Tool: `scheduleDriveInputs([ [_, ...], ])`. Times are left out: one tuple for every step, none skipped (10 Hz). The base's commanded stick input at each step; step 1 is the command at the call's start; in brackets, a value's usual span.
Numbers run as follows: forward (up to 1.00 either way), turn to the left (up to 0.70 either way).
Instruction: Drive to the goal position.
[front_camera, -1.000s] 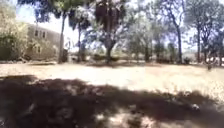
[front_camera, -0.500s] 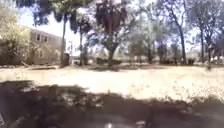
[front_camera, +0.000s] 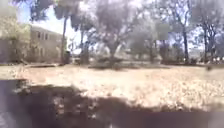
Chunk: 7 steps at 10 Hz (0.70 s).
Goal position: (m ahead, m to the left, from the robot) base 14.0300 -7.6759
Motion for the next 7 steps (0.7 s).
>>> scheduleDriveInputs([
  [0.70,0.00],
  [0.70,0.00],
  [0.70,0.00],
  [0.70,0.00],
  [0.70,0.00],
  [0.70,0.00],
  [0.70,0.00],
])
